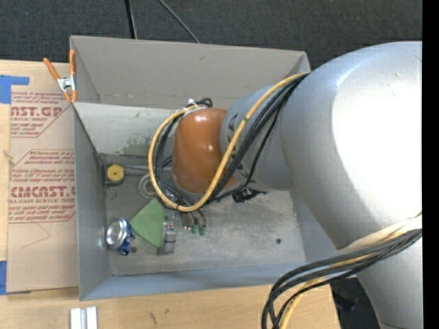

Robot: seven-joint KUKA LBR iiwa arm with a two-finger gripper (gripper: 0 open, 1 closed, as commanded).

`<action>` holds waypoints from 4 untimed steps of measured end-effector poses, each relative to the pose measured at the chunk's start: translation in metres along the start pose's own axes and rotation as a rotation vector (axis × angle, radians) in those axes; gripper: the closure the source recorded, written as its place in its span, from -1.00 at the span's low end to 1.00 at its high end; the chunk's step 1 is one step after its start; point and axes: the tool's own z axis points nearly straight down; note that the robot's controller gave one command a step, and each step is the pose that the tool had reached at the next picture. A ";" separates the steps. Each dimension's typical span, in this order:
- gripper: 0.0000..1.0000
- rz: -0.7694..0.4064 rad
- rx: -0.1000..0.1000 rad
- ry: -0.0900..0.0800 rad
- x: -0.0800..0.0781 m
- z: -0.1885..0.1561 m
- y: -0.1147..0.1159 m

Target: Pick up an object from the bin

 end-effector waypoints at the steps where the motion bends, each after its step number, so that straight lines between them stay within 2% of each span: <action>1: 1.00 0.005 0.001 -0.005 -0.002 -0.003 -0.004; 2: 1.00 -0.067 0.000 -0.014 -0.012 -0.169 0.013; 3: 1.00 -0.031 0.003 0.003 0.005 -0.093 0.019; 4: -1.00 -0.031 0.002 -0.004 0.003 -0.097 0.019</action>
Offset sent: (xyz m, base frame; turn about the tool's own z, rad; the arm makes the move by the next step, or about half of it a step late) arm 0.0000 0.0000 0.0000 0.0000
